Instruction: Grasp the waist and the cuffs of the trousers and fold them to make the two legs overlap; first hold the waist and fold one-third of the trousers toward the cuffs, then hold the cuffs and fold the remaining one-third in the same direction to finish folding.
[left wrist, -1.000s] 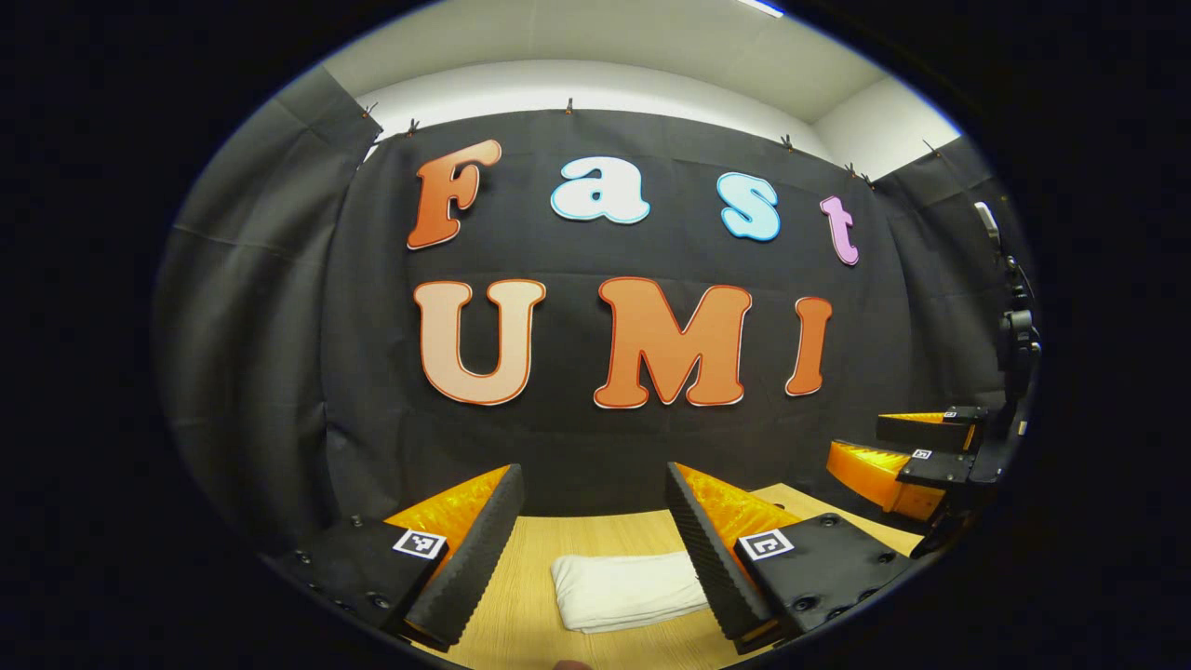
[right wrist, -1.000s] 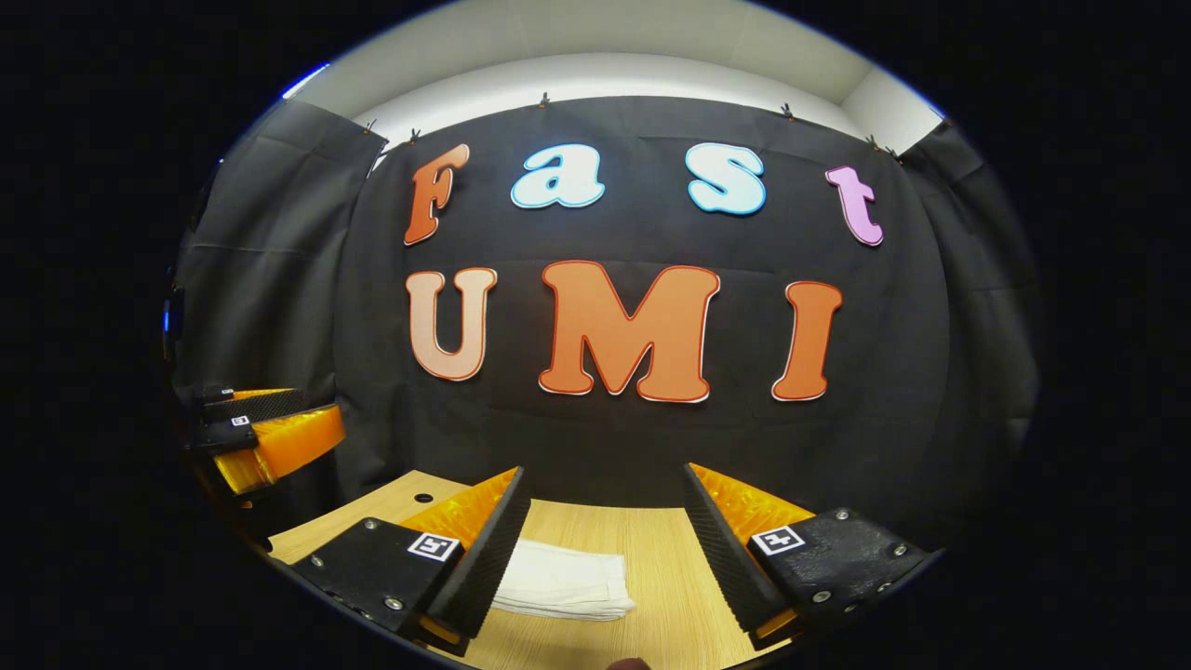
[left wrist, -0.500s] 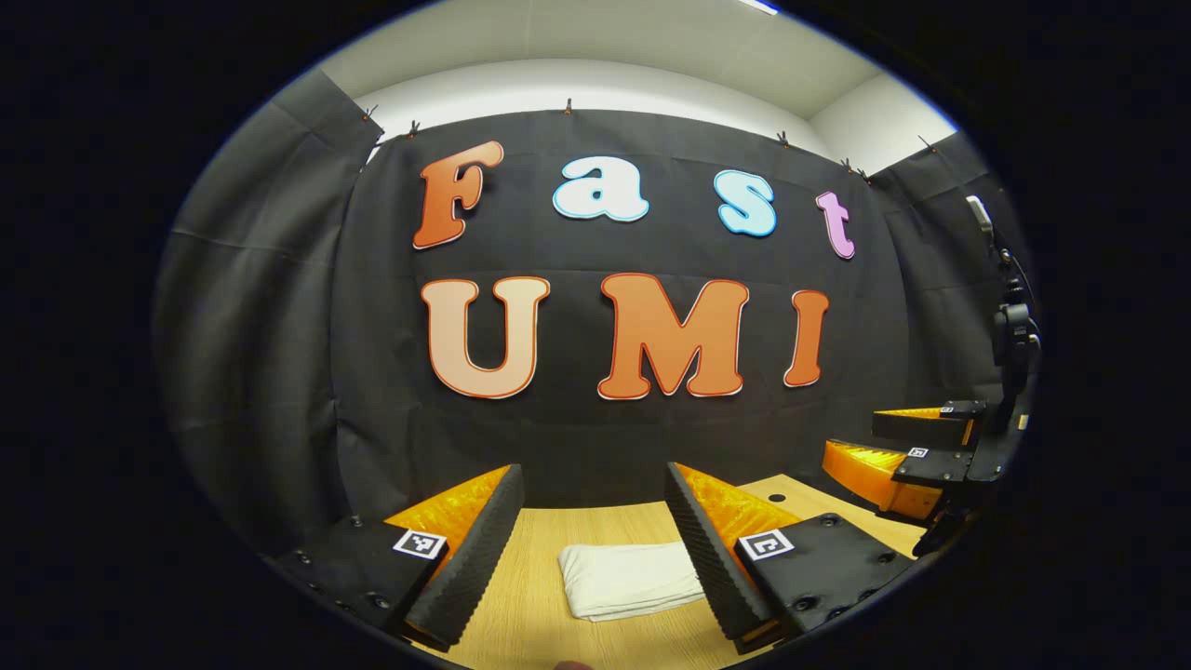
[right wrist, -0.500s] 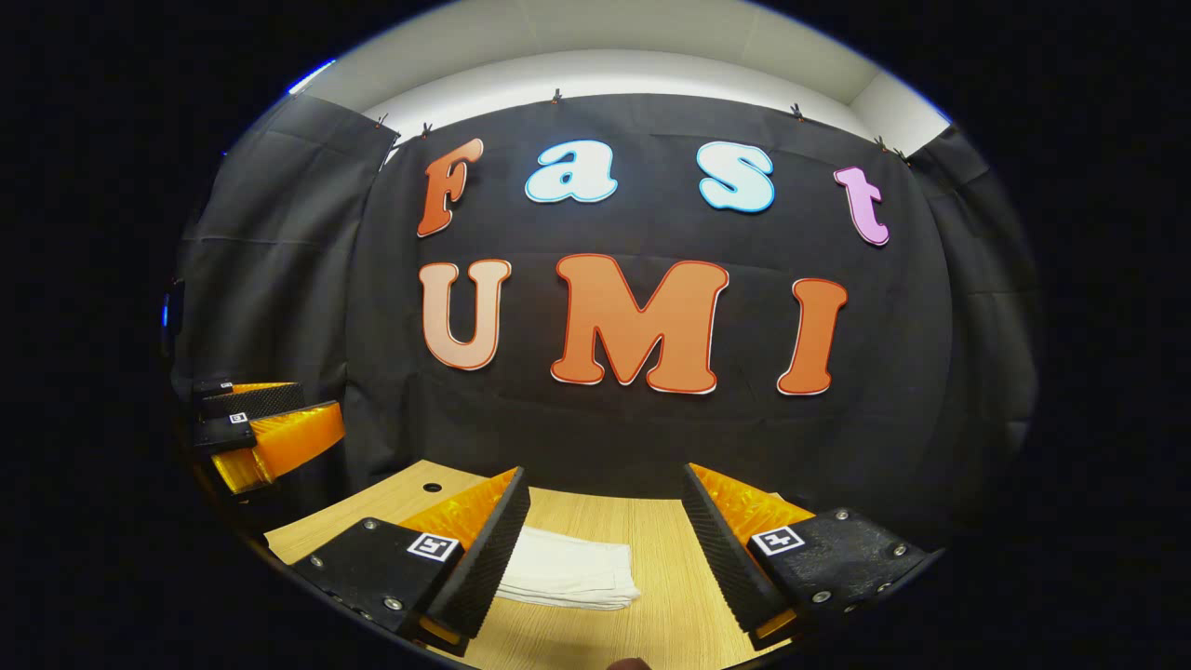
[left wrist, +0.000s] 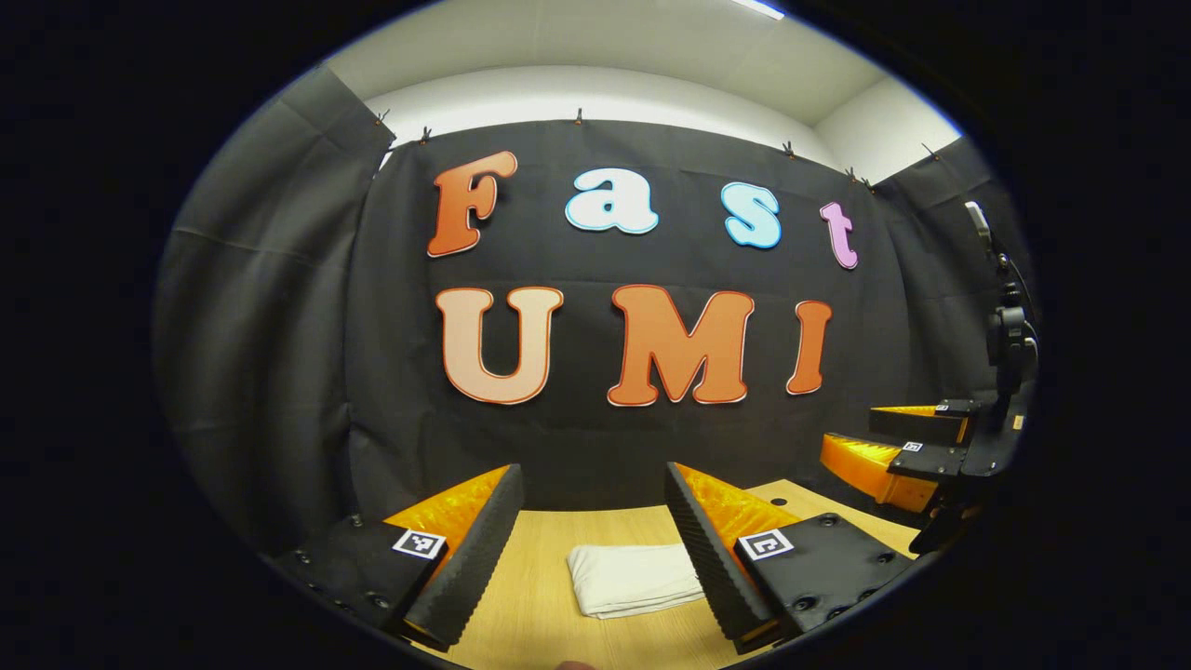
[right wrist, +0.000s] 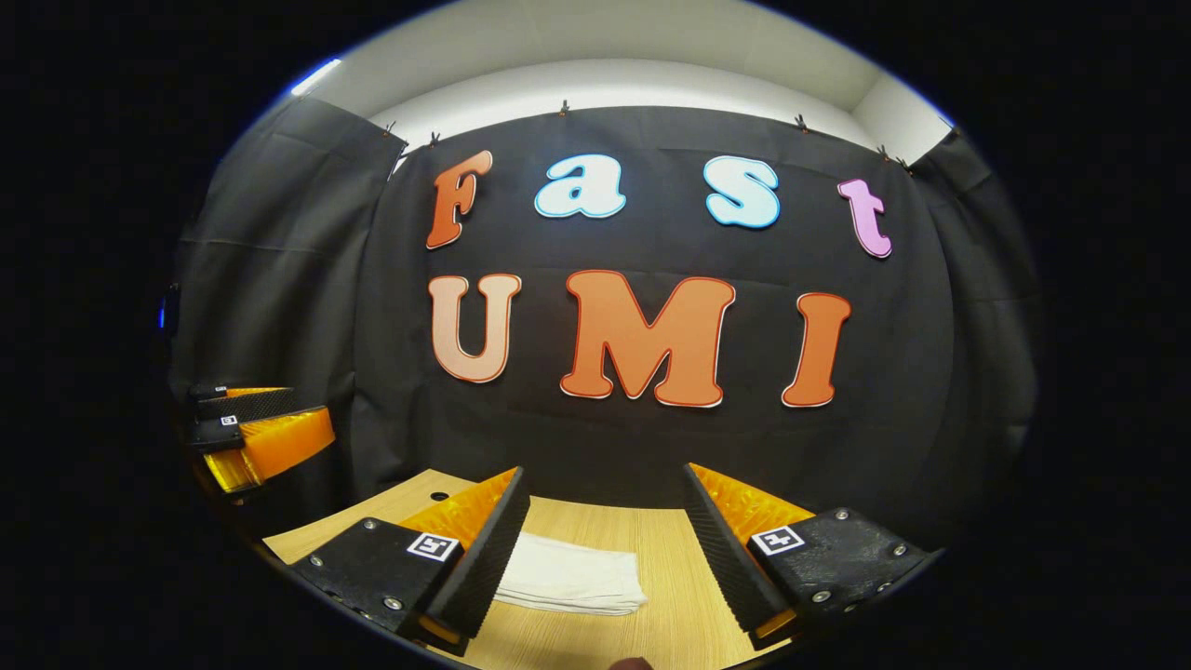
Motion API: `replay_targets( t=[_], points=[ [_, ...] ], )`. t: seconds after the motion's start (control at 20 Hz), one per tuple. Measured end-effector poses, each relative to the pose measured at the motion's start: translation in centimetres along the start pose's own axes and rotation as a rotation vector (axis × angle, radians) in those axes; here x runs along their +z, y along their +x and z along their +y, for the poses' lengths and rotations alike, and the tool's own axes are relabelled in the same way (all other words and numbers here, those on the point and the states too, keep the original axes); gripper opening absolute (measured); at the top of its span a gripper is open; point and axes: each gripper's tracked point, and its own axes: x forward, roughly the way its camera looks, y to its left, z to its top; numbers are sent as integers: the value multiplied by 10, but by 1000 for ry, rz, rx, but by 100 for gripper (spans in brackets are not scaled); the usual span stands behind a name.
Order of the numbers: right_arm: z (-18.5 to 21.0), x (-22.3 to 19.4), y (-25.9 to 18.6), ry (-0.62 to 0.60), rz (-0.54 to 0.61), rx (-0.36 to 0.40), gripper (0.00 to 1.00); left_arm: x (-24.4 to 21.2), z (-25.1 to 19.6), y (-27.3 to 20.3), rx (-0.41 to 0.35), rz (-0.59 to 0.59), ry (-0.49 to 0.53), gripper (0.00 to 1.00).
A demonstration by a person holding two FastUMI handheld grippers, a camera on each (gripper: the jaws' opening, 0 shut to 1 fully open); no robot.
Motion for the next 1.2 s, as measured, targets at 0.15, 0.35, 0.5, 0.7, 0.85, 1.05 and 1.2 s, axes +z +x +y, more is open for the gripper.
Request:
replay_targets(
  t=[0.15, 0.35, 0.5, 0.7, 0.85, 1.05, 1.2],
  points=[
    [4, 6, -6, -1, -17, 9, 98, 1, 2, -6, -6, -4, -2, 100],
    [5, -1, -12, -41, -8, 8, 98, 3, 11, -7, 4, -39, 41, 99],
    [4, -9, -15, -54, 31, -9, 98, -5, 12, -7, -2, -24, 48, 96],
    [9, -6, -16, -42, 26, 16, 98, -2, 28, -8, 45, -28, 37, 100],
    [6, -3, -14, -45, 5, 45, 99, 1, 28, -5, 75, -43, 36, 99],
    [-23, -5, -6, -64, -14, 68, 99, 8, 16, 0, 144, -80, 105, 98],
    [-46, -7, -4, -47, -19, 121, 99, 18, -11, 6, 176, -124, 119, 99]
  ],
)
